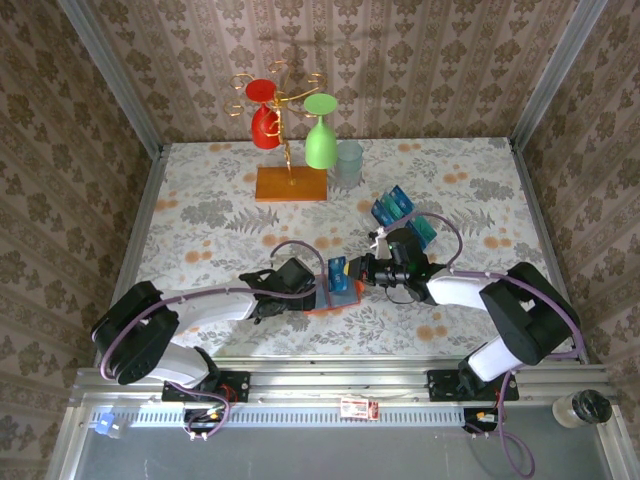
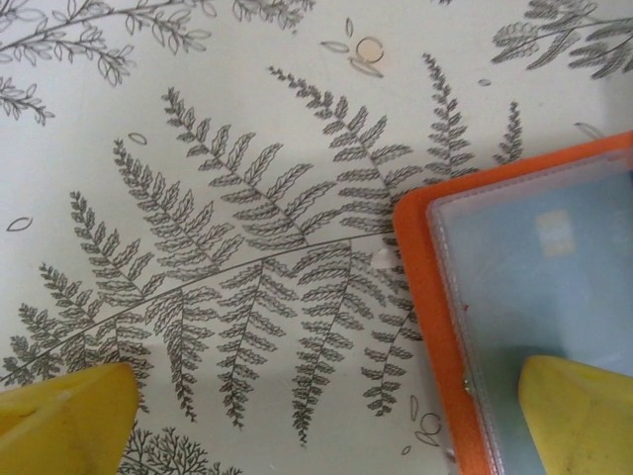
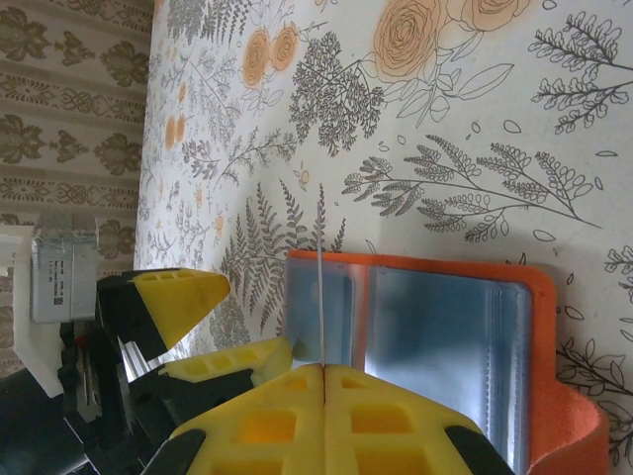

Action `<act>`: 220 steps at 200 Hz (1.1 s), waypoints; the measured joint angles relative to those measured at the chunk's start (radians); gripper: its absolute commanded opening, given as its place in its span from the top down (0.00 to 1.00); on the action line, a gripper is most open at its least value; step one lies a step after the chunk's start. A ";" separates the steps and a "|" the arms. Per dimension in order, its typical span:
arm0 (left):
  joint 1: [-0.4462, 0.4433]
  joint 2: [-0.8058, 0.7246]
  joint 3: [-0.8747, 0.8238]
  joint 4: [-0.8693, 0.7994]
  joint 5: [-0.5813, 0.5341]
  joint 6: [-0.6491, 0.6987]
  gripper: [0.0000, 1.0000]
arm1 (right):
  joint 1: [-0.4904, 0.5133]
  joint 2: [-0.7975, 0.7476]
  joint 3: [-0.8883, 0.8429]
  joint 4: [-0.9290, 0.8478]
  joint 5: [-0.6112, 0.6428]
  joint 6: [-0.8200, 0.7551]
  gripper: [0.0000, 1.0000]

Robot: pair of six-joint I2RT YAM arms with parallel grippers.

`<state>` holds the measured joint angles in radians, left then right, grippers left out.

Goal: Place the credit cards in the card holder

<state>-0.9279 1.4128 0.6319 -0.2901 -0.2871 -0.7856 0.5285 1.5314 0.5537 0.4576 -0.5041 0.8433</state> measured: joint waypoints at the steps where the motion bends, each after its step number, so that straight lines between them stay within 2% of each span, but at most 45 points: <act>1: 0.000 0.000 0.000 0.000 0.000 0.000 0.00 | 0.000 0.001 0.000 0.002 0.000 0.000 1.00; 220: 0.000 0.013 -0.010 0.014 -0.001 -0.015 0.00 | 0.019 0.138 -0.017 0.146 -0.024 -0.006 1.00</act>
<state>-0.9279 1.4261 0.6216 -0.2760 -0.2882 -0.8009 0.5476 1.6695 0.5369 0.6033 -0.5285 0.8375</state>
